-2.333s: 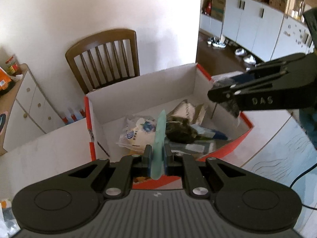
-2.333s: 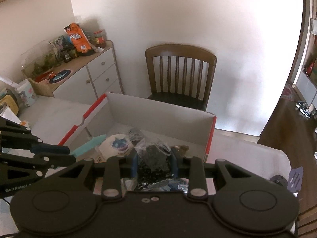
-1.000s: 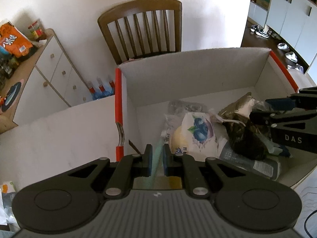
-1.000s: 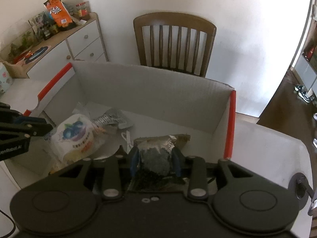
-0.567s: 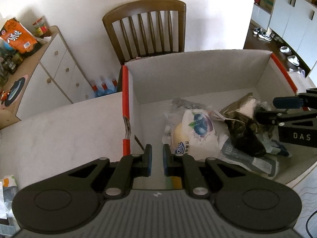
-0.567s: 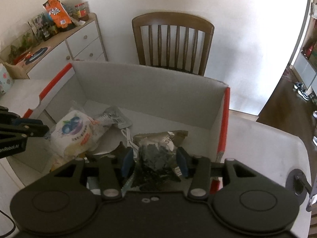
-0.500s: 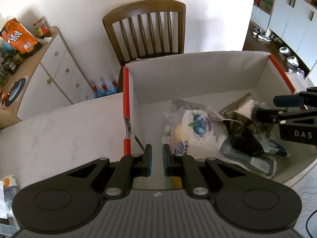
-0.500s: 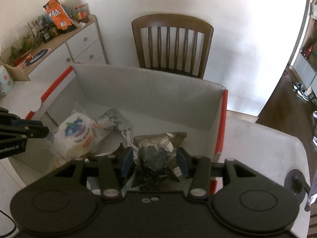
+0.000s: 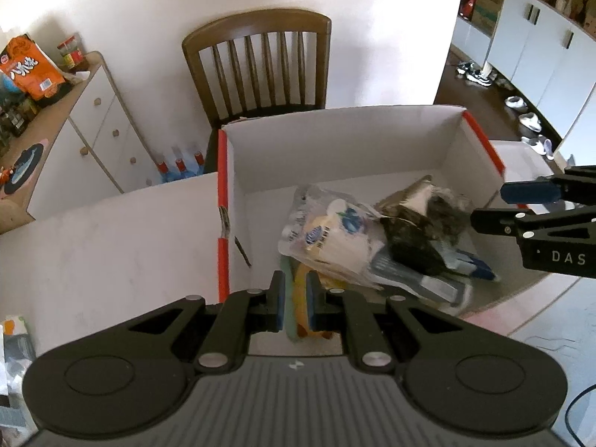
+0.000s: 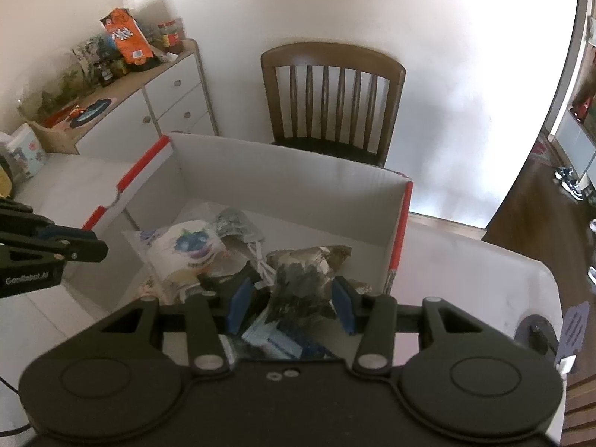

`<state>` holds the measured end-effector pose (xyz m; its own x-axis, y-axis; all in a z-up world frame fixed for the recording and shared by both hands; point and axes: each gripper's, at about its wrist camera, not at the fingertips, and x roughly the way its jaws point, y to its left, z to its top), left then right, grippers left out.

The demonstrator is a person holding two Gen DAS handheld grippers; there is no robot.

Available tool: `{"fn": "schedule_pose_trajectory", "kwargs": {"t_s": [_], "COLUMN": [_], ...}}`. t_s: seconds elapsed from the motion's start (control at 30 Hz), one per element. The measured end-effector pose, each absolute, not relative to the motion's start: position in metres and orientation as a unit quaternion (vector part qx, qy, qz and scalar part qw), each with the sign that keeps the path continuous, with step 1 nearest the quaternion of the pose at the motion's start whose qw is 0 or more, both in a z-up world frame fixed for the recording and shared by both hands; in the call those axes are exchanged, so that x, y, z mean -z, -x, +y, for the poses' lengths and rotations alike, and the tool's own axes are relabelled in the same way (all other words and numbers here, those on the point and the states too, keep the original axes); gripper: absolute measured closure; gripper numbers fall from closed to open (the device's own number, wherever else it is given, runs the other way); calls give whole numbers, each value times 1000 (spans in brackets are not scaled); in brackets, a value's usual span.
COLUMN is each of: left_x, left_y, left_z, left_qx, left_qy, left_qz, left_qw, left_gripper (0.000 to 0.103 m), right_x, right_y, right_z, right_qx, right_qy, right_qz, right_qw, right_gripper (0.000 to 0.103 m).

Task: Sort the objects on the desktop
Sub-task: 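Lower the black bag and green stick into the red box and open both tools, then withdraw both tools from the red box back over the table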

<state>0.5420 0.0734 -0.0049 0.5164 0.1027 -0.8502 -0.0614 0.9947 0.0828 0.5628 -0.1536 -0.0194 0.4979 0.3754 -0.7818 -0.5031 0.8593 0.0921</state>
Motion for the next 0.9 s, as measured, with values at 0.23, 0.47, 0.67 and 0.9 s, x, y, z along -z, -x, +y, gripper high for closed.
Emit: {"fn": "schedule_pose_trajectory", "kwargs": {"t_s": [0.23,0.47,0.67,0.9], "left_x": [-8,-15,-20,-22], "left_y": [-525,-507,-490,-475], "left_z": [65,56,47,42], "left_qx": [-41,-36,-31,-32], "left_qy": [-15,-20,-29,-29], "left_qz": [482,476,469,463], "left_qw": [875,879,882,885], "left_gripper": [93,93,93,73], "right_x": [7,-2,-11,-16], "right_y": [-542,-520,-503,-480], "right_z": [-156,-160,-166,-173], "right_qx": [-274,-281,-290,-294], "right_qy": [79,83,76,83], "right_qz": [428,421,413,404], "right_qw": [858,858,860,862], "right_gripper": [55,53,43,40]}}
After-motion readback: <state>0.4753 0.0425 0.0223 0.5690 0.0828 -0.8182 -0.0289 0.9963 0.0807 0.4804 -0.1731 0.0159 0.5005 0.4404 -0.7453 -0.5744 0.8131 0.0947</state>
